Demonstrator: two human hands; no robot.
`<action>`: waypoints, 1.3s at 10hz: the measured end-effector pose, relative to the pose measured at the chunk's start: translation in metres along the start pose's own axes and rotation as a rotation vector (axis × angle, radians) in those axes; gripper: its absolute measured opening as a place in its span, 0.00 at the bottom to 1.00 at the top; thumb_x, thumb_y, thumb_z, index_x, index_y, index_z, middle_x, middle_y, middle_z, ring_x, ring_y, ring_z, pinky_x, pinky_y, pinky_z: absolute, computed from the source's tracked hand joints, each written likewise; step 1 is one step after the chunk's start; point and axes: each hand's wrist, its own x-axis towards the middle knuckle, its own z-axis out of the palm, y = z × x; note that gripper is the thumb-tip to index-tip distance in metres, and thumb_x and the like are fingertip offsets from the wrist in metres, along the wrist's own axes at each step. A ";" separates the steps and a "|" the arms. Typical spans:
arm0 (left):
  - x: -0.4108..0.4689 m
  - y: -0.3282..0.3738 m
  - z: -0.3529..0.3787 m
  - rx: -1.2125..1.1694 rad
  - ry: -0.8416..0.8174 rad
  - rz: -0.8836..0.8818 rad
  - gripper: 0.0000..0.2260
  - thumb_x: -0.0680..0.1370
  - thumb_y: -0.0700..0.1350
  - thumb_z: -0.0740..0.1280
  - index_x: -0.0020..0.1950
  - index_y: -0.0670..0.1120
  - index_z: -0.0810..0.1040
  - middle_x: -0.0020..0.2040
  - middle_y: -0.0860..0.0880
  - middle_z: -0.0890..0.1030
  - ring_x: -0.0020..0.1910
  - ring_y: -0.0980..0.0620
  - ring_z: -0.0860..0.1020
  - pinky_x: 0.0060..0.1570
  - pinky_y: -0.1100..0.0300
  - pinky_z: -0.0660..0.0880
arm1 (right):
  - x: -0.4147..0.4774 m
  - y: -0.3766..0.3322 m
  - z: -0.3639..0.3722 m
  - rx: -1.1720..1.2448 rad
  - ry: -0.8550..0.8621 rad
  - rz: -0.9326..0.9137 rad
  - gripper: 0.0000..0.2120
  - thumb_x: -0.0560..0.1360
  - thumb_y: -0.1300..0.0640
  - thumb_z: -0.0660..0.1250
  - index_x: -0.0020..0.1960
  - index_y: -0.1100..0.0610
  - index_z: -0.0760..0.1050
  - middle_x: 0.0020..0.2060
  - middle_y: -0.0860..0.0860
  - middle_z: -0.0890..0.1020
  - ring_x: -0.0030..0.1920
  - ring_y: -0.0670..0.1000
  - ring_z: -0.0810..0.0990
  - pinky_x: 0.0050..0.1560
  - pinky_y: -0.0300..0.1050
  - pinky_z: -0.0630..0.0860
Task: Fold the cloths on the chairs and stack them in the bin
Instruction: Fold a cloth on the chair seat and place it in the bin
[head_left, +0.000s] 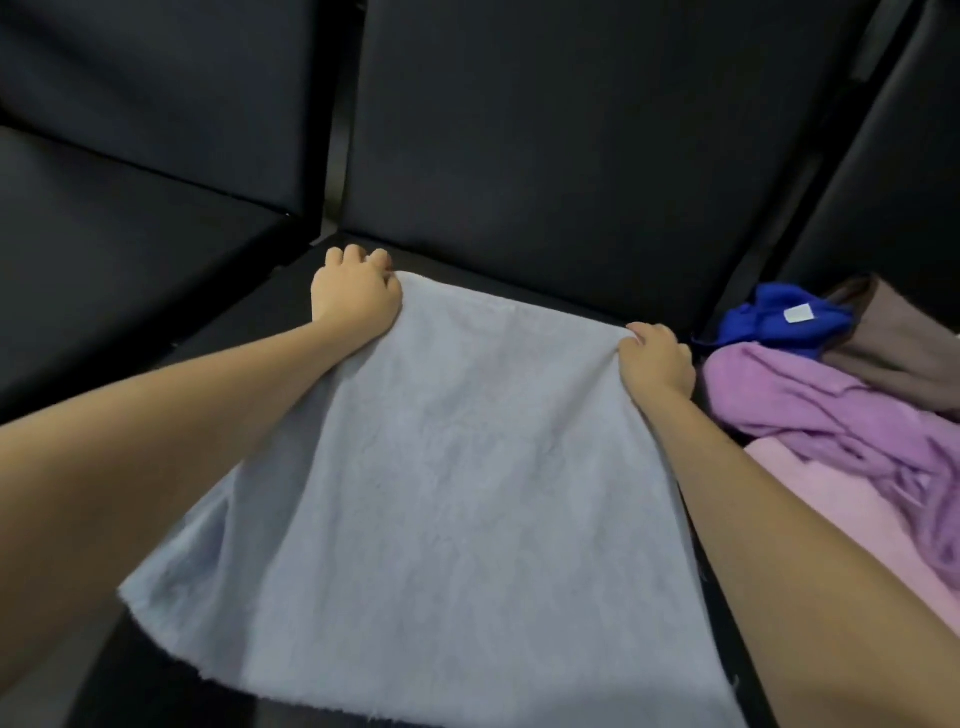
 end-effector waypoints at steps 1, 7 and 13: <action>-0.006 0.000 -0.002 0.052 0.034 0.001 0.14 0.79 0.46 0.56 0.59 0.39 0.73 0.60 0.40 0.74 0.59 0.40 0.68 0.55 0.49 0.63 | -0.013 -0.001 -0.001 -0.013 0.064 -0.022 0.16 0.79 0.59 0.56 0.64 0.57 0.73 0.65 0.56 0.72 0.63 0.61 0.67 0.59 0.49 0.64; -0.116 -0.013 -0.049 0.009 -0.027 0.148 0.10 0.78 0.42 0.57 0.55 0.38 0.71 0.56 0.39 0.73 0.56 0.40 0.69 0.52 0.51 0.64 | -0.155 0.003 -0.037 -0.249 0.046 -0.040 0.16 0.79 0.62 0.55 0.64 0.54 0.71 0.60 0.54 0.74 0.61 0.55 0.70 0.60 0.48 0.63; -0.092 0.021 -0.212 0.169 -0.797 0.302 0.13 0.79 0.38 0.60 0.34 0.43 0.70 0.31 0.48 0.70 0.27 0.54 0.68 0.22 0.68 0.66 | -0.146 -0.030 -0.171 0.646 -0.265 0.321 0.20 0.77 0.70 0.60 0.69 0.67 0.66 0.63 0.63 0.74 0.35 0.49 0.74 0.24 0.34 0.74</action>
